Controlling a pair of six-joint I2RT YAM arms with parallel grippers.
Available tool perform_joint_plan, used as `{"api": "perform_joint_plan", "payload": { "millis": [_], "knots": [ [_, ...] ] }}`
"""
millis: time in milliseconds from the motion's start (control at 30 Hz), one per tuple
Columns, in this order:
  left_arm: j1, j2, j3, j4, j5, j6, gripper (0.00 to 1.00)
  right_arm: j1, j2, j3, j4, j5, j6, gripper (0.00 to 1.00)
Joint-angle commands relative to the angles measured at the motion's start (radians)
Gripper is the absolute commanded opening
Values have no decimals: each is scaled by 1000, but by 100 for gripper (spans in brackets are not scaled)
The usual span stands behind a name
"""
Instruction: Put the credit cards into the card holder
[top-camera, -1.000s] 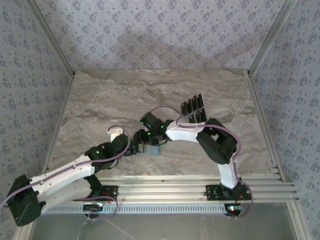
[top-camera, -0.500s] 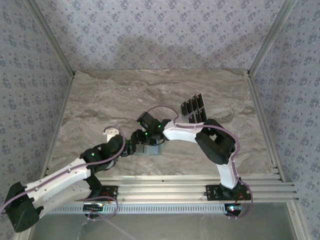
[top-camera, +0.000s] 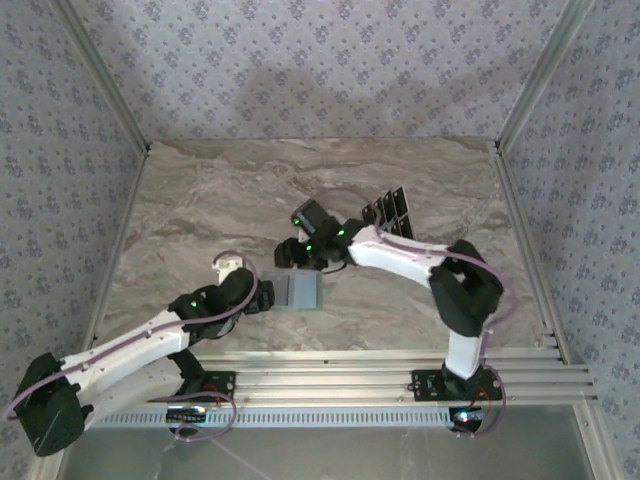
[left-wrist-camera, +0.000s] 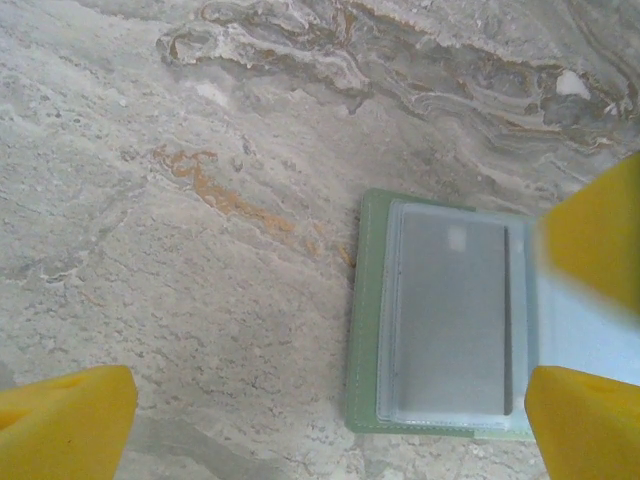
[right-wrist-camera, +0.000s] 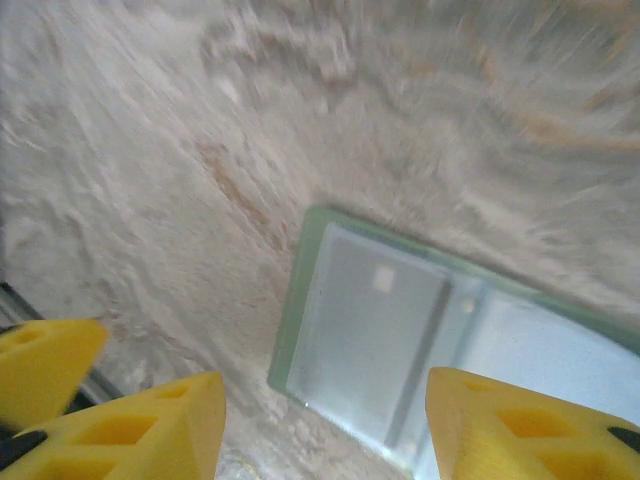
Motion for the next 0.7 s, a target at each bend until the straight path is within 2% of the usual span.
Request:
{"api": "perform_joint_plan", "payload": {
  "millis": [0, 167, 267, 467, 667],
  "knots": [
    [18, 43, 53, -11, 18, 20, 100, -71, -92, 28, -213, 90, -103, 57],
    [40, 132, 96, -29, 34, 43, 100, -161, -108, 108, -476, 341, -273, 53],
    [44, 169, 114, -31, 37, 55, 100, -196, -94, 134, -558, 455, -324, 50],
    [50, 219, 138, -36, 40, 66, 100, -231, -35, 148, -637, 587, -372, 41],
    [51, 249, 148, -41, 44, 68, 100, -245, 33, 154, -661, 669, -403, 39]
  ]
}}
